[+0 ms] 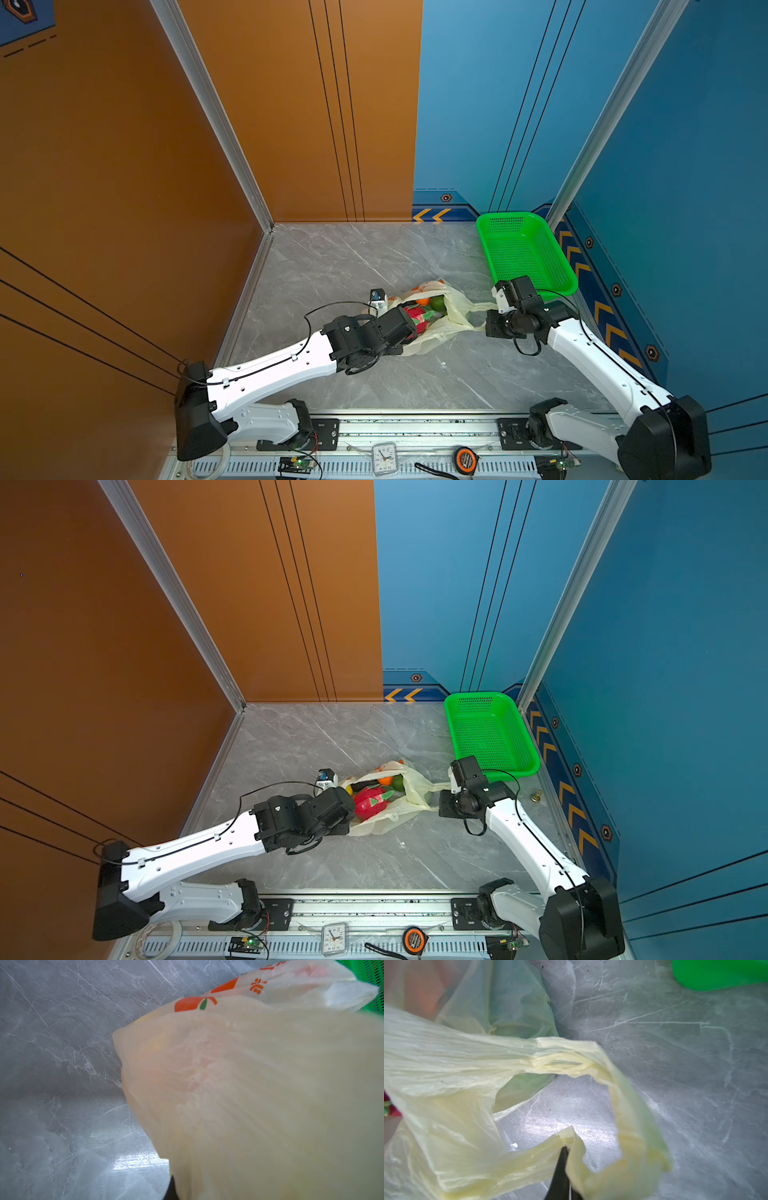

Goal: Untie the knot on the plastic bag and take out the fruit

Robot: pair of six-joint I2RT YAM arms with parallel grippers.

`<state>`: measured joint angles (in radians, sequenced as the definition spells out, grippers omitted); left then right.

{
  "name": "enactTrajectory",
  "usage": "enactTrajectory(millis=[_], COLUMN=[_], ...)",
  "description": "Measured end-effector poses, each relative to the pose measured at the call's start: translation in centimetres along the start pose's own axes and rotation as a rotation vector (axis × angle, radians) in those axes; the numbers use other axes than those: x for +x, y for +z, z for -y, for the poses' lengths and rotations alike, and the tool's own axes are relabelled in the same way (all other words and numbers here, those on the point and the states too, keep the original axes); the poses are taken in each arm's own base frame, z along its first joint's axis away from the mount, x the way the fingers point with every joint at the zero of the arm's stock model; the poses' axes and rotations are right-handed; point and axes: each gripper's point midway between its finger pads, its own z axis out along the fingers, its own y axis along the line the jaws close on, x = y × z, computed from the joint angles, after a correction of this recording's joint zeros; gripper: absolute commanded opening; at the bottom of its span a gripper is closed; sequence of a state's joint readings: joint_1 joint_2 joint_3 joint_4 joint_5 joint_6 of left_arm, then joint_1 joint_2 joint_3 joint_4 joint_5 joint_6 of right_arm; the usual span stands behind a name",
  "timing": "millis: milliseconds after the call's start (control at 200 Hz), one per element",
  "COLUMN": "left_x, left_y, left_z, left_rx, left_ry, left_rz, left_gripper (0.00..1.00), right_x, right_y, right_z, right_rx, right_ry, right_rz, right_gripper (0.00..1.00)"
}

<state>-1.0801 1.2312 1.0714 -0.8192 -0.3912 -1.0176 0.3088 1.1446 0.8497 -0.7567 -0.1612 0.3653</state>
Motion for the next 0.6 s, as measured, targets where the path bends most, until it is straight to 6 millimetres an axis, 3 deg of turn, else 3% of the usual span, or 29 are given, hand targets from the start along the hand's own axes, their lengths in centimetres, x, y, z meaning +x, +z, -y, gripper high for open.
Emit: enactTrajectory(millis=[145,235,416,601], left_x=[0.1,0.1,0.2,0.2], left_y=[0.0,0.1,0.1,0.1], left_z=[0.0,0.0,0.1,0.2], left_rx=[0.001,0.000,0.000,-0.001], left_ry=[0.008,0.009,0.014,0.015], left_rz=[-0.002,-0.003,-0.005,-0.003], left_gripper=[0.00,0.00,0.00,0.00], right_x=[-2.1,-2.3,-0.3,1.4], right_y=[-3.6,-6.2,-10.6,-15.5], right_z=[-1.8,-2.9,-4.6,-8.4], right_rx=[-0.041,-0.084,-0.140,-0.239], right_ry=[-0.012,-0.020,-0.018,-0.073], right_rz=[0.050,0.068,0.054,0.062], right_gripper=[0.37,0.50,0.59,0.64])
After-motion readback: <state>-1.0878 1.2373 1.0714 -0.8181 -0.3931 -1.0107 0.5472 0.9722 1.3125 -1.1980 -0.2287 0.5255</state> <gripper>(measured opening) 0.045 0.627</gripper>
